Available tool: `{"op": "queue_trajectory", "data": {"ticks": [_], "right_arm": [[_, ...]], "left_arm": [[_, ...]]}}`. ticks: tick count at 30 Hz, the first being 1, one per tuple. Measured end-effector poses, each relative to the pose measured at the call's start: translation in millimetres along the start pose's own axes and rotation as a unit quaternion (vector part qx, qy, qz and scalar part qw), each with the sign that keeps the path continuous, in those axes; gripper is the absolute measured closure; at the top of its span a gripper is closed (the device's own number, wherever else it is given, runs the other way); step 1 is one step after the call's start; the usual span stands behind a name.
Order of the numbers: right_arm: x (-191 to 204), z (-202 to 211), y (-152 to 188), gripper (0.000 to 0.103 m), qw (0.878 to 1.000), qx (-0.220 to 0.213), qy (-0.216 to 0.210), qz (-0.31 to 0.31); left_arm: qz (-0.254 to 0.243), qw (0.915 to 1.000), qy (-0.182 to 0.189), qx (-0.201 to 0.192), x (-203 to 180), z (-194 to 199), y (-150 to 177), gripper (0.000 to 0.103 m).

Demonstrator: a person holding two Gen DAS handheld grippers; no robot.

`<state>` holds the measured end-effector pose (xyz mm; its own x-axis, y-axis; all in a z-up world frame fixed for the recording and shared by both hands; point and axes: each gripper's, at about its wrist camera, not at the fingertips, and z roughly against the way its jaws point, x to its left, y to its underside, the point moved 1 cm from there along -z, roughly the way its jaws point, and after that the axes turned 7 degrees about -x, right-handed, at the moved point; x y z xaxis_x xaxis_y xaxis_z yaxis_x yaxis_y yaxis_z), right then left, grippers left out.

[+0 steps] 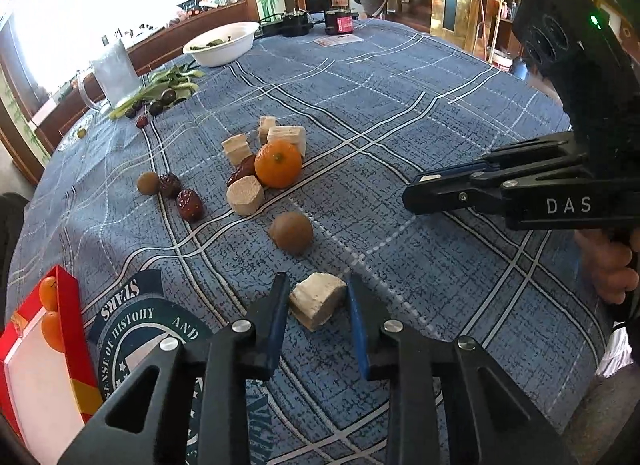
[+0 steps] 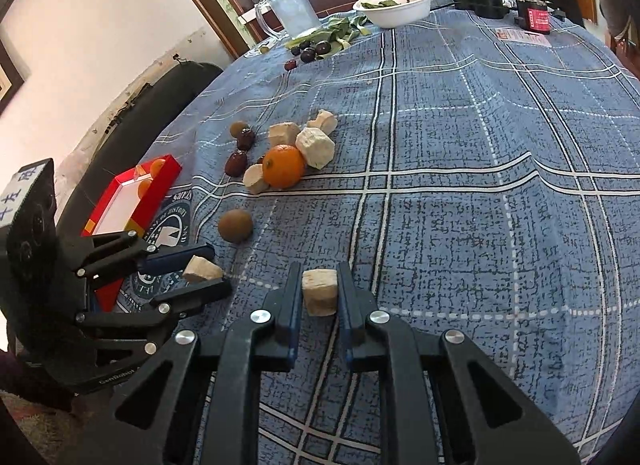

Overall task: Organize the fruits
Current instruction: 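Carry the cream cube in the right gripper to the tray while the left carries its cube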

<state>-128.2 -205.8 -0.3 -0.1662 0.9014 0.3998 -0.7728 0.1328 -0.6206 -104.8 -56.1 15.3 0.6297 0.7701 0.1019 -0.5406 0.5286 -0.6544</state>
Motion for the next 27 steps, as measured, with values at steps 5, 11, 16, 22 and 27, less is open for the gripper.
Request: {"op": "queue_trajectory", "data": {"ticks": [5,11,16,22,27], "right_arm": [[8.8,6.7,-1.7,0.085,0.999,-0.020,0.025,0.019],[49.3,10.8,-17.6,0.085,0.998,-0.031,0.022,0.059],[105.8,-1.6,-34.6,0.085,0.994,-0.043,0.000,0.103],[171.4,-32.0,-47.5,0.085,0.990,-0.038,-0.054,0.128],[227.0,-64.4,-42.0,0.085,0.982,-0.012,-0.089,0.164]], "left_arm": [[0.010,0.9997,-0.002,-0.022,-1.0,14.2,-2.3,0.076],[0.066,0.9933,-0.024,-0.092,22.4,73.1,-6.2,0.076],[0.130,0.9787,-0.076,-0.140,63.1,127.2,13.3,0.076],[0.190,0.9503,-0.189,-0.159,129.2,178.5,56.1,0.076],[0.234,0.9303,-0.248,-0.135,170.8,190.4,98.4,0.076]]}}
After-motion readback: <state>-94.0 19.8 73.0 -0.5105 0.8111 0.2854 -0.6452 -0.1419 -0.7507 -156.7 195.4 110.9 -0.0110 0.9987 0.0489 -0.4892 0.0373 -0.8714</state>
